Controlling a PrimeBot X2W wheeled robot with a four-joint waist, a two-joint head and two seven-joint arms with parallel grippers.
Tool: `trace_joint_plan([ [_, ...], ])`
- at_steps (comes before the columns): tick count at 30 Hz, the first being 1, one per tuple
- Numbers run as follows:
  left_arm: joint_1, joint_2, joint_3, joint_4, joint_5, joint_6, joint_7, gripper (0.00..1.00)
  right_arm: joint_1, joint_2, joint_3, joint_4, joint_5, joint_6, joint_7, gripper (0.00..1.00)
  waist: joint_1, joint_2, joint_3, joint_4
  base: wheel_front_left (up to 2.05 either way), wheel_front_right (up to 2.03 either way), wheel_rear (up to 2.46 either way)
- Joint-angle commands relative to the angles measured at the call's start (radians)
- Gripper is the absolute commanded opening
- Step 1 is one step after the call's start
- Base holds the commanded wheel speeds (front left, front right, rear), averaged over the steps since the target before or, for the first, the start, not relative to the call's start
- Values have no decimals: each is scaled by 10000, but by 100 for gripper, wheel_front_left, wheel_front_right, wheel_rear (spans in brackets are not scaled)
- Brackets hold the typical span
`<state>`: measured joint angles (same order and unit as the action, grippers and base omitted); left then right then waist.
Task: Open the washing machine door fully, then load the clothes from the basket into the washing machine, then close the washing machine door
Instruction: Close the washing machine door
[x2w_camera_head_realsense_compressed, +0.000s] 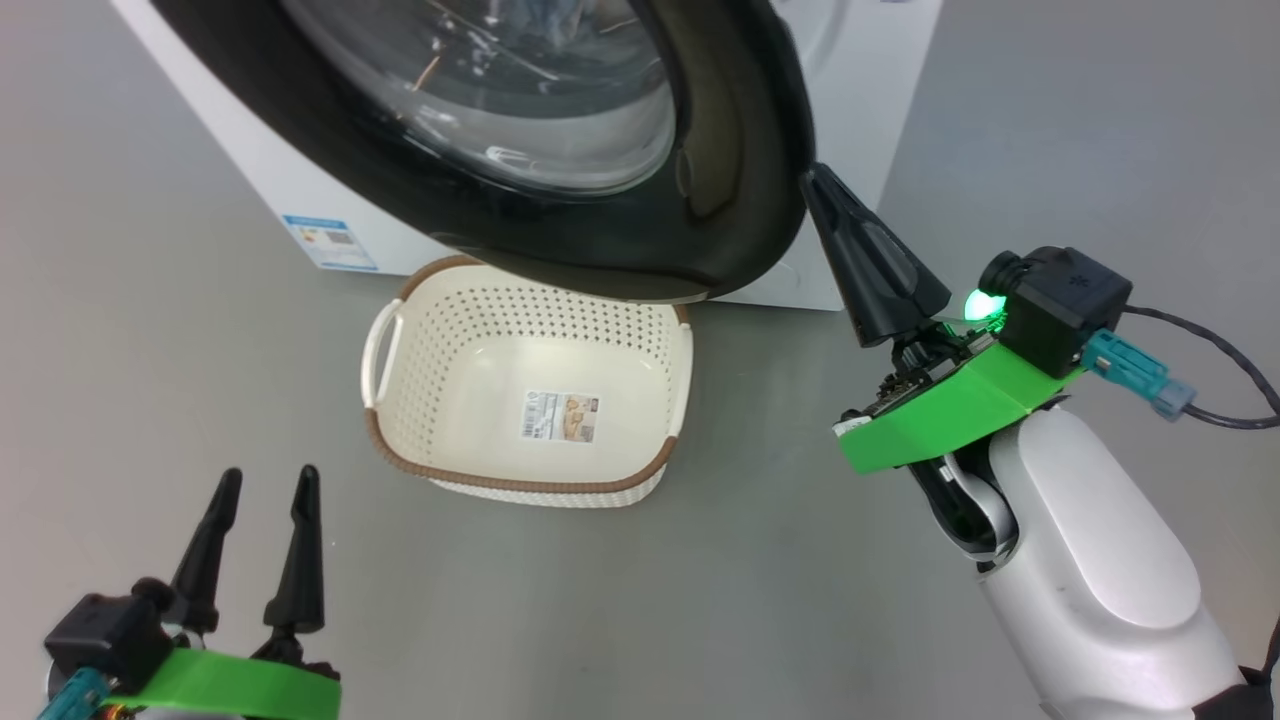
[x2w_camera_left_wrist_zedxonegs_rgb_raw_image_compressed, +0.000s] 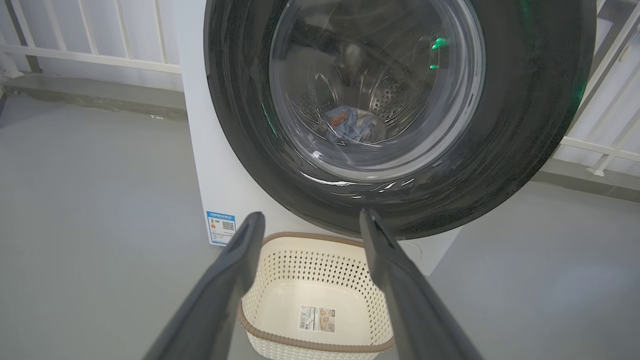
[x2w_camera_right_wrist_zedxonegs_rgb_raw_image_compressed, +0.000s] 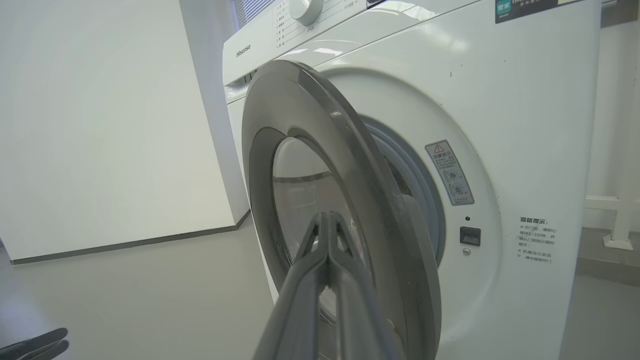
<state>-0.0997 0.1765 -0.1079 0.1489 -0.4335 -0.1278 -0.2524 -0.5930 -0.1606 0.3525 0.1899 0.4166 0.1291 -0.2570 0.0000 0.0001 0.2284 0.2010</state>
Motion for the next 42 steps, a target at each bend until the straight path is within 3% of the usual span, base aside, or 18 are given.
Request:
trace_joint_plan([
  [1,-437,146,295,-217,-95,-29,-93,100,-187,108,238,-140,100,16,-48,0,0,-1,128,252,0,0,0],
  [17,-1034,-31,-50,-211,-235,-29,-93,100,-1318,125,470,1869,247,16,-48,0,0,-1,1013,926,0,0,0],
  [33,-1589,-144,-306,-336,-376,-29,-93,100,-2330,212,-840,2697,-263,16,-48,0,0,-1,1761,1291,0,0,0],
  [42,-1925,-262,-497,-515,-418,-29,-93,100,-3183,-48,-1554,2812,-580,16,-48,0,0,-1,2179,1650,0,0,0],
])
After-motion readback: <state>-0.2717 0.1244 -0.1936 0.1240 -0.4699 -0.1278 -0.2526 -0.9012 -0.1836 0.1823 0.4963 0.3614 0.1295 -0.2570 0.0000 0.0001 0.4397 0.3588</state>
